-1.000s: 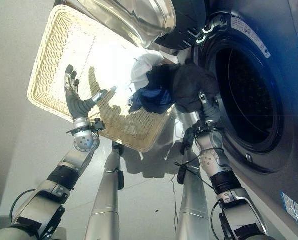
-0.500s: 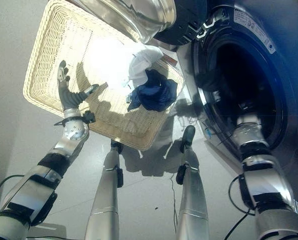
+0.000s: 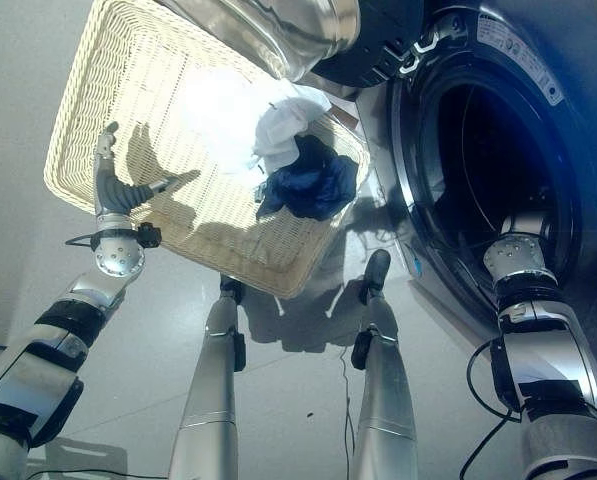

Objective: Put the clothes into the washing machine.

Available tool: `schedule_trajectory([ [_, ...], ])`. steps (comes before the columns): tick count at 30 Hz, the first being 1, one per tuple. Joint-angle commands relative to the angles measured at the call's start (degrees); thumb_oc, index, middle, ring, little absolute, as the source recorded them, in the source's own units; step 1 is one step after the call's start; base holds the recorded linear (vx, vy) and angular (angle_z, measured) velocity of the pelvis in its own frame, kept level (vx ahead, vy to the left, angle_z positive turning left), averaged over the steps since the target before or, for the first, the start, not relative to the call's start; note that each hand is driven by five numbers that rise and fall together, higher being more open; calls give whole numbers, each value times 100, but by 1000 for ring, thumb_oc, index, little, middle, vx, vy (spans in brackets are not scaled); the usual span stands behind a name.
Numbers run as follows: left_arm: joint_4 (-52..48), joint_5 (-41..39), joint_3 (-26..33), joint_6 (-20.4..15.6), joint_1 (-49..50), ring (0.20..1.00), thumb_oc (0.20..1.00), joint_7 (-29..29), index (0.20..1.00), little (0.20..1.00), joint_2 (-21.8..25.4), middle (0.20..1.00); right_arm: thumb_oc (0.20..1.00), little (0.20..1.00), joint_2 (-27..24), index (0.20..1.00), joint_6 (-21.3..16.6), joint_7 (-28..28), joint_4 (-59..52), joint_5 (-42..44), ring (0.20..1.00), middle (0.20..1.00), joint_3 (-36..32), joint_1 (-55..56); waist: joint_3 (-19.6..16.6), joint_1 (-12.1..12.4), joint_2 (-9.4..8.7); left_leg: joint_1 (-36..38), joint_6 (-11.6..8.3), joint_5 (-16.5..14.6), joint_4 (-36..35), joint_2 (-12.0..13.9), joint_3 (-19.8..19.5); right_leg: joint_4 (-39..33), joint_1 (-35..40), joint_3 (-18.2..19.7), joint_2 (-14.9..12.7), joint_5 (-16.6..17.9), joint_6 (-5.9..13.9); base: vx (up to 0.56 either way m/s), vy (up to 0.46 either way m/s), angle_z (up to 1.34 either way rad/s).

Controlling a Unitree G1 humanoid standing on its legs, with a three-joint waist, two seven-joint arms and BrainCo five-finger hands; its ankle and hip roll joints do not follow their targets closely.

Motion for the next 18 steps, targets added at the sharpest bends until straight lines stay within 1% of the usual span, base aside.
schedule_trajectory([
  [1, 183, 853, -95, 94, -318, 1000, 1000, 306, 1000, 1000, 189, 1000, 1000, 1000, -1390, 1000, 341, -620, -41, -1734, 1000, 1000, 302, -68, -131, -142, -148, 120, 630, -79, -172, -627, -103, -35, 55, -62, 305, 231, 487, 0, 0, 0],
  [3, 205, 1127, -353, 293, -524, 1000, 1000, 504, 1000, 1000, 173, 1000, 1000, 1000, -1359, 1000, 837, -1140, -5, -2501, 1000, 1000, 809, -248, -131, -130, -135, 88, 645, -66, -188, -657, -109, -92, 29, -75, 287, 274, 492, 0, 0, 0],
  [4, 260, 1294, -567, 408, -737, 1000, 1000, 560, 1000, 1000, 163, 1000, 1000, 1000, -1324, 1000, 1277, -1324, 134, -3181, 1000, 1000, 1190, -430, -131, -120, -124, 66, 652, -66, -178, -654, -100, -88, 4, -84, 272, 285, 499, 0, 0, 0],
  [5, 307, 1430, -672, 473, -862, 1000, 1000, 575, 1000, 1000, 154, 1000, 1000, 1000, -1315, 1000, 1485, -1361, 194, -3437, 1000, 1000, 1413, -558, -131, -126, -117, 45, 659, -69, -168, -654, -99, -83, -18, -84, 264, 293, 498, -11, -6, 4],
  [6, 331, 1456, -738, 494, -927, 1000, 1000, 586, 1000, 1000, 142, 1000, 1000, 1000, -1304, 1000, 1551, -1406, 209, -3483, 1000, 1000, 1530, -630, -131, -130, -114, 32, 659, -68, -158, -656, -98, -82, -32, -84, 262, 299, 497, -7, 4, 6],
  [7, 368, 1517, -824, 528, -1023, 1000, 1000, 576, 1000, 1000, 127, 1000, 1000, 1000, -1282, 1000, 1739, -1433, 246, -3642, 1000, 1000, 1670, -725, -131, -138, -111, 15, 658, -69, -144, -657, -94, -82, -47, -85, 259, 301, 496, -9, 7, 7],
  [9, 489, 1670, -1122, 664, -1365, 1000, 1000, 641, 1000, 1000, 53, 1000, 1000, 1000, -1174, 1000, 2076, -1530, 323, -4244, 1000, 1000, 2032, -959, -131, -161, -92, -18, 656, -65, -162, -656, -63, -95, -86, -91, 251, 310, 503, -8, 5, 2],
  [11, 541, 1687, -1218, 705, -1509, 1000, 1000, 675, 1000, 1000, 20, 1000, 1000, 1000, -1095, 1000, 2194, -1607, 323, -4552, 1000, 1000, 2182, -1053, -131, -170, -79, -48, 657, -62, -170, -654, -53, -94, -124, -84, 250, 312, 506, 0, 0, 0],
  [12, 644, 1700, -1326, 748, -1719, 1000, 1000, 728, 1000, 1000, -80, 1000, 1000, 1000, -948, 1000, 2367, -1696, 337, -4881, 1000, 1000, 2371, -1178, -131, -188, -67, -83, 650, -60, -183, -658, -40, -115, -162, -74, 249, 310, 506, -14, 31, 0],
  [16, 810, 1791, -1449, 841, -2087, 1000, 1000, 848, 1000, 1000, -295, 1000, 1000, 1000, -621, 1000, 2563, -1801, 425, -5090, 1000, 1000, 2532, -1271, -131, -240, -41, -164, 630, -69, -187, -649, 0, -111, -270, -32, 254, 292, 505, -6, 31, 0],
  [18, 862, 1814, -1478, 836, -2171, 1000, 1000, 941, 1000, 1000, -348, 1000, 1000, 1000, -534, 1000, 2577, -1818, 481, -5132, 1000, 1000, 2542, -1247, -131, -258, -40, -193, 621, -74, -179, -648, 16, -115, -297, -21, 260, 288, 505, -6, 11, 2],
])
